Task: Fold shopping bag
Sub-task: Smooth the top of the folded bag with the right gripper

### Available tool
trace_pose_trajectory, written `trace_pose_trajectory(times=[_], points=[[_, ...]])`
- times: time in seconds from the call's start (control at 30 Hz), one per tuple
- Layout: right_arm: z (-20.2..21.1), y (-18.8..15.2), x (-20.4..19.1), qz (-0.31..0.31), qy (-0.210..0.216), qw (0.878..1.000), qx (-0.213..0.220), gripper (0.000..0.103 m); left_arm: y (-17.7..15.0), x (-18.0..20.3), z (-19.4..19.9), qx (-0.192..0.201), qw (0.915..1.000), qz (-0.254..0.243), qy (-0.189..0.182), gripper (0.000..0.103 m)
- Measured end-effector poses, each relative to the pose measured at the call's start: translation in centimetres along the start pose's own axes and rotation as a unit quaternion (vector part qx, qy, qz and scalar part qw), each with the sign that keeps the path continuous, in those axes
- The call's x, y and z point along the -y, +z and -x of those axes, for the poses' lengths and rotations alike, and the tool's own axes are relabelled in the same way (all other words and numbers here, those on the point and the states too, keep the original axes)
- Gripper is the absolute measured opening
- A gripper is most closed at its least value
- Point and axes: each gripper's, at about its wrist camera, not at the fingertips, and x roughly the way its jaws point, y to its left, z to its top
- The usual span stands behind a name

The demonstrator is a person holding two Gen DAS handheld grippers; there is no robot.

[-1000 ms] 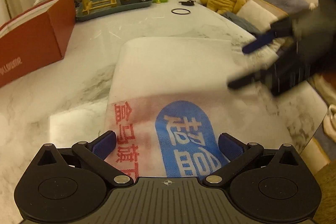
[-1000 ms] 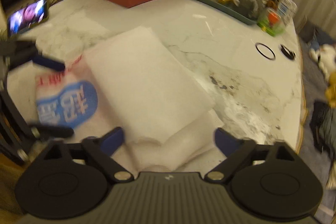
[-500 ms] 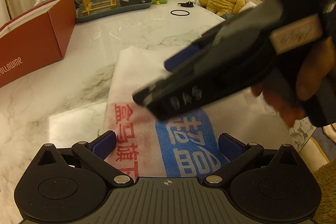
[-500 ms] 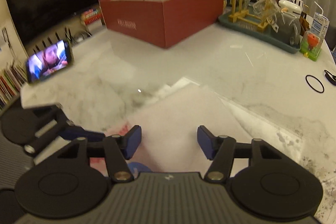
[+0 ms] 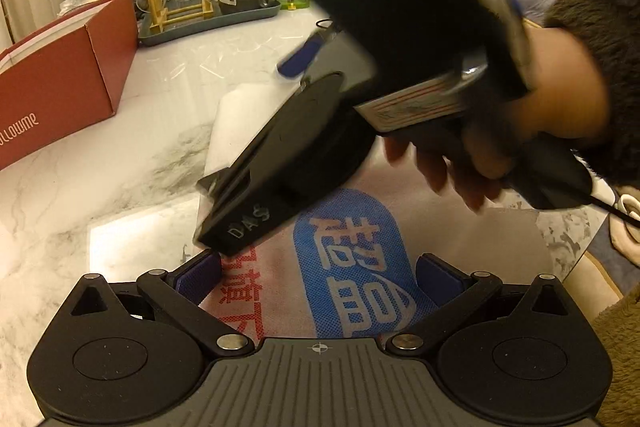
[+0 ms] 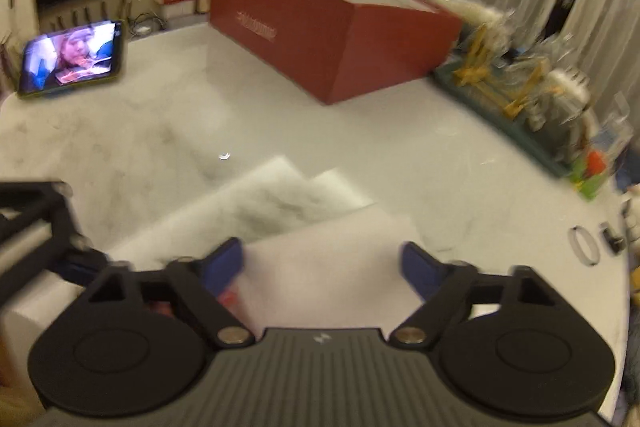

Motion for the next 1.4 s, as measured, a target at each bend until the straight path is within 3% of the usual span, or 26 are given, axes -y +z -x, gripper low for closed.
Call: trace_pose_trajectory(times=[0.03,0.2,0.3,0.43,0.5,0.67,0.73,0.77,0.8,0.87,0.93,1.2,1.3,1.4], points=[[-0.3,-0.3,-0.1,0.004,-0.012,1.0,0.004,0.103,0.0,0.0,0.0,0.0,1.0,-0.001,0.0,0.103],[-1.6,0.2,2.0,-0.03,0.034,0.999,-0.009,0.103,0.0,0.1,0.0,0.0,1.0,-0.001,0.0,0.103],[-2.5,0.8,2.3,-0.015,-0.043,0.999,-0.001,0.103,-0.1,0.2,0.0,0.0,1.0,0.001,0.001,0.103],[-3.3,0.8,4.0,-0.009,-0.06,0.998,0.008,0.103,-0.2,0.2,0.0,0.003,1.0,-0.001,-0.001,0.103],[-3.5,0.6,3.9,0.033,-0.093,0.995,0.024,0.103,-0.2,0.3,-0.1,0.003,1.0,-0.001,-0.001,0.103],[-4.4,1.1,4.2,0.076,-0.133,0.988,0.013,0.103,-0.4,0.5,0.1,0.004,1.0,-0.002,-0.001,0.103],[-4.1,1.5,4.1,0.085,-0.141,0.986,0.011,0.096,-0.4,0.5,0.1,0.004,1.0,-0.002,-0.001,0.103],[-3.1,1.6,4.3,0.068,-0.128,0.989,0.021,0.093,-0.4,0.6,0.2,0.004,1.0,-0.002,-0.001,0.103],[-2.0,1.6,4.4,0.048,-0.112,0.992,0.033,0.095,-0.4,0.5,0.2,0.005,1.0,-0.003,-0.002,0.103],[1.3,0.8,5.1,-0.013,-0.043,0.997,0.057,0.101,-0.5,0.5,0.2,0.005,1.0,-0.004,-0.003,0.103],[4.1,-1.0,5.3,-0.045,-0.015,0.997,0.065,0.101,-0.5,0.4,0.2,0.006,1.0,-0.005,-0.003,0.103],[10.9,-8.6,6.1,-0.131,0.06,0.989,0.021,0.098,-0.4,0.3,0.0,0.003,1.0,-0.008,-0.004,0.103],[11.4,-11.0,4.5,-0.101,0.032,0.994,-0.021,0.096,-0.1,0.3,-0.1,-0.004,0.9999,-0.009,-0.003,0.103],[10.7,-12.8,3.8,-0.121,0.063,0.989,-0.062,0.095,0.0,0.3,-0.2,-0.006,0.9999,-0.01,-0.003,0.103]])
